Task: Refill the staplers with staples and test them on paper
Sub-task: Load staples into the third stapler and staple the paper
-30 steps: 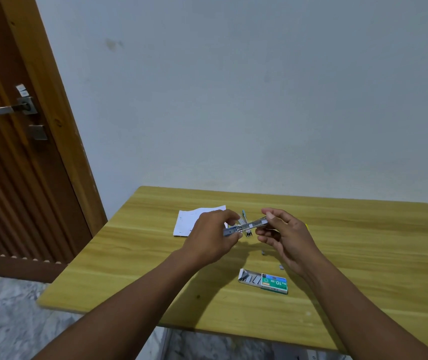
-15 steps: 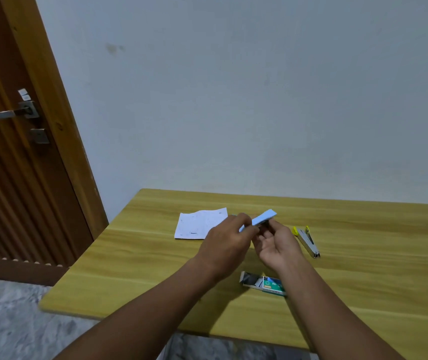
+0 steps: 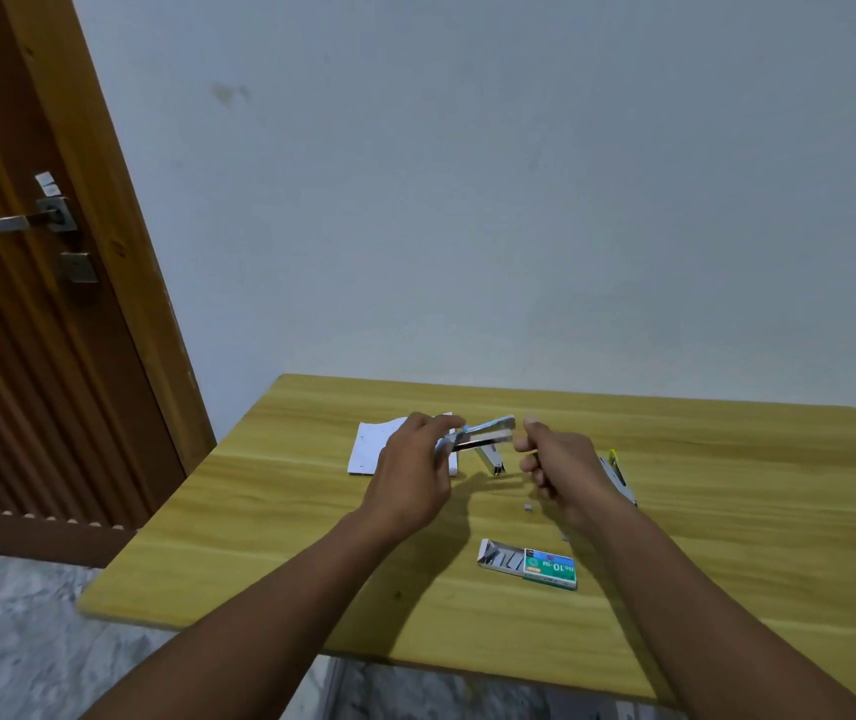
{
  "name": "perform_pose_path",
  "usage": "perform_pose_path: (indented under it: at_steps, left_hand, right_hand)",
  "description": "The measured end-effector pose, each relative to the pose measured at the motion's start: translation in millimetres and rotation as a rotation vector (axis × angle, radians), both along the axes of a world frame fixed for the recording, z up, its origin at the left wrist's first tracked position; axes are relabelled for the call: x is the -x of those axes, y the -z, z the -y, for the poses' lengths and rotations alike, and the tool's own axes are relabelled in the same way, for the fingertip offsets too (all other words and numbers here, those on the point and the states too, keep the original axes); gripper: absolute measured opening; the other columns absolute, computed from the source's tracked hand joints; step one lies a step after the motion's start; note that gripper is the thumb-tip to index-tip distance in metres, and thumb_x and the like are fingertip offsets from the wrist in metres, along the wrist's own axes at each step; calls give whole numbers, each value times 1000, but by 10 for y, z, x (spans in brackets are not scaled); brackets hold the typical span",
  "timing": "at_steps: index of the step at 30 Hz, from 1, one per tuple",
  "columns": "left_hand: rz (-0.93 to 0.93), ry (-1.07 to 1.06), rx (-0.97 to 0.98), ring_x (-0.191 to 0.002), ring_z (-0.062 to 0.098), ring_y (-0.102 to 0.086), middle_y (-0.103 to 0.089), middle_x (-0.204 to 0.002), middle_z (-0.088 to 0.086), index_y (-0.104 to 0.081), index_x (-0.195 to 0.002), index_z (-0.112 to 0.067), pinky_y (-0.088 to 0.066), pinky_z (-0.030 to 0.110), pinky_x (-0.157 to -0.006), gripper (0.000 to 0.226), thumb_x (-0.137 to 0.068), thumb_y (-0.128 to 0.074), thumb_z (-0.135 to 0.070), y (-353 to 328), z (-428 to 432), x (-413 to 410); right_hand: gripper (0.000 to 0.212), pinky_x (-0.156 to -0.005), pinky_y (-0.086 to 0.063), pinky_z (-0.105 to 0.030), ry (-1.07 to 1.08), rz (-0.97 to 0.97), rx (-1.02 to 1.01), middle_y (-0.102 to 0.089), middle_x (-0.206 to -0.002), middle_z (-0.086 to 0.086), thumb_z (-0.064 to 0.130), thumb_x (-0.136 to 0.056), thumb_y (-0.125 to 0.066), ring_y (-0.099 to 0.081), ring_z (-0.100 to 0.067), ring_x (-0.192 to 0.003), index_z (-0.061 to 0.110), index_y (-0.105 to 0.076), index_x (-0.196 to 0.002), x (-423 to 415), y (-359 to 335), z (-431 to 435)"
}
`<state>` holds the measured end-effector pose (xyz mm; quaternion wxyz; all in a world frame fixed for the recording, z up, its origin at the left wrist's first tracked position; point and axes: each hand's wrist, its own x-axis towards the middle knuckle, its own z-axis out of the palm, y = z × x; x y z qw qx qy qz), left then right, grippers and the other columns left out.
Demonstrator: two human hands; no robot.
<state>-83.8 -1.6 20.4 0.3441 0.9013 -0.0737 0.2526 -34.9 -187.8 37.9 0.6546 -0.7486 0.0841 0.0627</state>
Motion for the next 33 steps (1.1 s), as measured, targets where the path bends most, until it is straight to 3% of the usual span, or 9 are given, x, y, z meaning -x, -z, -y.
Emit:
perform_pose_path:
  at_steps: [3,6,9,13,19,23,26,29,33]
  left_hand:
    - [-194,38,80,-93,31,-69,-64,-109,5,-63,-127,-25,-49,33,-72,36,-101,-47,-6,-15,-77,-17]
    - [-342,64,169,-86,37,-69,-59,-99,6,-62,-124,-27,-54,41,-71,37,-103,-41,-5,-11,-106,-30]
    - [-473,110,255,-66,22,-68,-59,-96,5,-59,-125,-25,-56,30,-62,34,-106,-37,-8,-13,-86,16]
    - [-560,176,325,-58,20,-68,-63,-90,10,-61,-123,-22,-61,35,-66,32,-105,-38,-7,-10,-88,29]
    - [-612,278,323,-63,23,-71,-60,-98,16,-61,-123,-18,-59,32,-60,32,-104,-39,-4,-142,-43,81]
    - [-535,271,197,-68,20,-73,-63,-110,9,-56,-125,-31,-56,27,-62,27,-100,-58,-21,-167,0,124]
    - [-375,215,-165,-86,22,-66,-66,-108,-3,-46,-129,-42,-55,35,-75,47,-90,-72,-38,-174,29,162]
    - [-253,147,-481,-99,27,-60,-61,-120,-4,-32,-141,-44,-50,38,-74,57,-95,-62,-25,-174,87,178]
    - [-177,163,-559,-85,33,-61,-54,-121,-4,-17,-145,-53,-54,44,-68,69,-97,-52,-16,-101,92,203]
  right_hand:
    - [56,-66,-39,-31,-115,149,392,-68,-84,-22,49,-94,-57,-56,-20,-70,-7,-67,-98,-49,85,126]
    - [56,-76,-48,-33,-226,161,485,-74,-90,-12,51,-93,-57,-67,-19,-83,-3,-67,-98,-54,136,160]
    - [55,-75,-47,-33,-272,179,509,-74,-93,-16,51,-93,-56,-66,-20,-81,-2,-68,-95,-66,152,168]
    - [45,-80,-51,-36,-245,201,376,-75,-93,-10,47,-96,-55,-67,-23,-83,4,-70,-99,-54,103,164]
    - [16,-61,-58,-30,-320,182,-27,-69,-89,-15,13,-98,-60,-71,-22,-71,4,-69,-107,-9,-17,125]
    - [15,-56,-58,-25,-241,202,-63,-71,-77,-19,6,-94,-63,-68,-19,-58,-4,-69,-103,-33,7,117]
    - [14,-54,-58,-24,-216,179,-99,-71,-70,-17,6,-94,-64,-68,-18,-55,-4,-69,-102,-34,32,109]
    - [10,-52,-57,-23,-216,168,-100,-71,-67,-14,7,-95,-63,-67,-16,-53,-1,-69,-99,12,40,65]
    - [10,-53,-57,-23,-192,181,-121,-71,-71,-14,4,-95,-61,-65,-16,-54,-1,-69,-97,45,40,40]
